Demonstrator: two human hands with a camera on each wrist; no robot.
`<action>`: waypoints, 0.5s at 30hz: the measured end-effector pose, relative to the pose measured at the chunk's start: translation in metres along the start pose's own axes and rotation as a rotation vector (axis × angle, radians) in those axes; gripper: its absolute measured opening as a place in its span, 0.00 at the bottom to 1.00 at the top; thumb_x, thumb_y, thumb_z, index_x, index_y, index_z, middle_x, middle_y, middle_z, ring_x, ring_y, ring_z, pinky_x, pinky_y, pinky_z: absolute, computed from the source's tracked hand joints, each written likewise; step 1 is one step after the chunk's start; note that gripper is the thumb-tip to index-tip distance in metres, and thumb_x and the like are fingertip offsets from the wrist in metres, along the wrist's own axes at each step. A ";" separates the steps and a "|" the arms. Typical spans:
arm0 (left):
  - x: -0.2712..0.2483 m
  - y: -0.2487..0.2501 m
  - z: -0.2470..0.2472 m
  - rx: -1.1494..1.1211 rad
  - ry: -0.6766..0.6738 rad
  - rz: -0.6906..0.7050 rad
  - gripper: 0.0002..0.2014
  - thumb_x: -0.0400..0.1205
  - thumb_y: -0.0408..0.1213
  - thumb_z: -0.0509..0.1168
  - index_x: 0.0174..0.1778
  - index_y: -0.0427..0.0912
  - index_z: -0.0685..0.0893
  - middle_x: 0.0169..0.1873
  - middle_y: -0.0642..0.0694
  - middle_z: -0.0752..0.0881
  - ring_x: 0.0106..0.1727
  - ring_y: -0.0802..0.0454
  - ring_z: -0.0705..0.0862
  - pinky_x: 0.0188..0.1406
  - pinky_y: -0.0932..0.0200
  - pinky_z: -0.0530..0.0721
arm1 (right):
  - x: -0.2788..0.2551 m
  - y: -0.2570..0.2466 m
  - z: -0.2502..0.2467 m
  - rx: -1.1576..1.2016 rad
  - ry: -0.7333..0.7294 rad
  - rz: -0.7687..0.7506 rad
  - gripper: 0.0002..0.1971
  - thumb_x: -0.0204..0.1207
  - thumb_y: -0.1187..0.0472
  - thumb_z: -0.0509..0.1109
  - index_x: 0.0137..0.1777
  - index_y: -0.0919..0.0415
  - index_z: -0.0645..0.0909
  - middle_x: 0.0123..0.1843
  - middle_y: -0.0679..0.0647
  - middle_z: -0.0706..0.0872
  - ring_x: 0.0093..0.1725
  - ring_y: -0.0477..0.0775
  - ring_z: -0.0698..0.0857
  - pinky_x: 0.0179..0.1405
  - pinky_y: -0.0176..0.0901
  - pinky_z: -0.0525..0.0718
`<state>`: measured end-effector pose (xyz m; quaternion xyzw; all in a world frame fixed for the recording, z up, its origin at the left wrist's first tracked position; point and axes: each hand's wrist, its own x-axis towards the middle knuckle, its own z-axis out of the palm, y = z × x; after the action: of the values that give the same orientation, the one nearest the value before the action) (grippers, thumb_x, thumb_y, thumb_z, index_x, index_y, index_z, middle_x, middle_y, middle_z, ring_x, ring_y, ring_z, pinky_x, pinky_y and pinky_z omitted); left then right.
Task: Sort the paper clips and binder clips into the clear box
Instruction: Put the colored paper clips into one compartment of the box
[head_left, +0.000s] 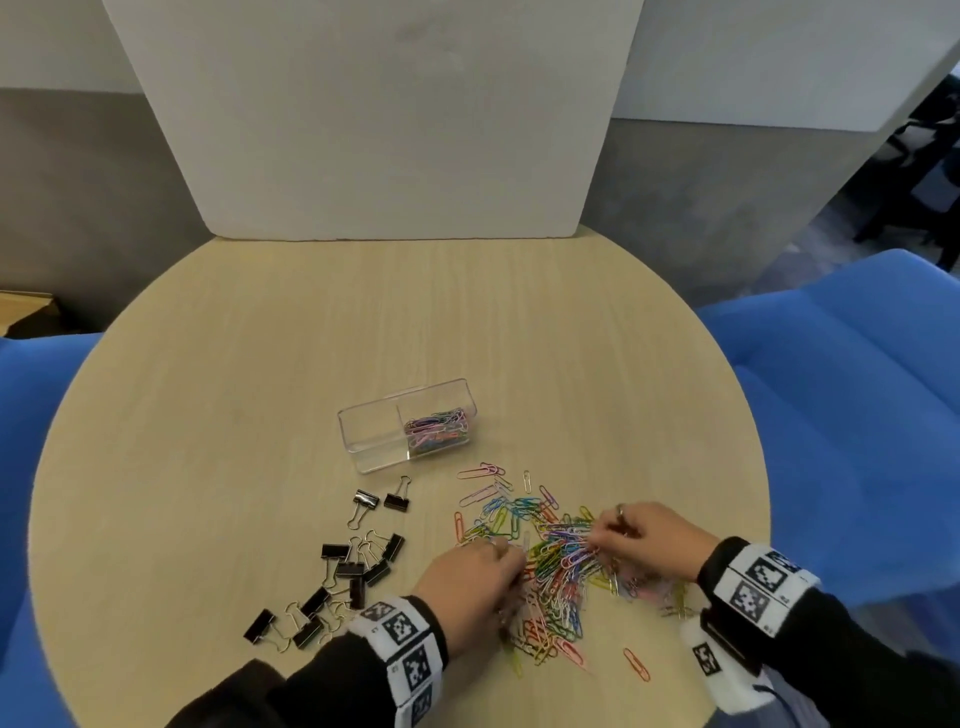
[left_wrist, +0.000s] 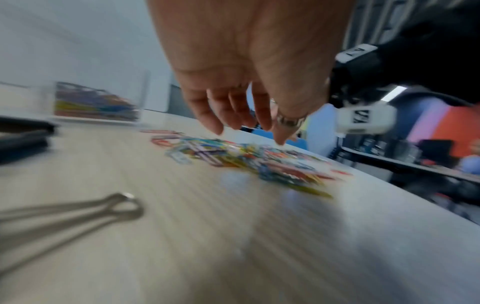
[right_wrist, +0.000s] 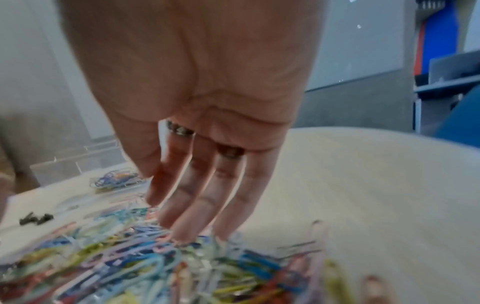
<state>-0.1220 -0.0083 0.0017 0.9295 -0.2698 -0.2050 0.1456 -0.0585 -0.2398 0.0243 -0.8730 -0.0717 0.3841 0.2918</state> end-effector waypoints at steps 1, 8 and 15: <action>-0.003 0.005 0.005 0.055 -0.021 0.062 0.12 0.78 0.44 0.55 0.54 0.47 0.76 0.49 0.48 0.83 0.50 0.50 0.83 0.48 0.56 0.85 | -0.004 0.004 -0.005 -0.086 0.078 -0.012 0.07 0.79 0.50 0.64 0.41 0.47 0.80 0.38 0.45 0.87 0.30 0.36 0.82 0.32 0.27 0.78; 0.002 0.035 0.078 0.744 -0.308 0.398 0.28 0.80 0.58 0.48 0.78 0.59 0.59 0.79 0.56 0.64 0.77 0.45 0.68 0.72 0.37 0.69 | -0.027 0.043 -0.015 -0.483 -0.075 0.248 0.22 0.59 0.59 0.80 0.34 0.50 0.65 0.31 0.44 0.73 0.29 0.41 0.70 0.25 0.33 0.66; 0.030 0.061 0.070 0.759 -0.255 0.590 0.27 0.86 0.53 0.38 0.81 0.49 0.47 0.83 0.49 0.51 0.82 0.37 0.48 0.72 0.28 0.39 | -0.005 0.054 0.000 -0.495 -0.042 0.162 0.29 0.51 0.59 0.85 0.33 0.50 0.62 0.29 0.45 0.74 0.27 0.43 0.70 0.27 0.35 0.67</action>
<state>-0.1579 -0.0858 -0.0457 0.7685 -0.5925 -0.1543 -0.1856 -0.0669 -0.2860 -0.0029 -0.9126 -0.0994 0.3948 0.0362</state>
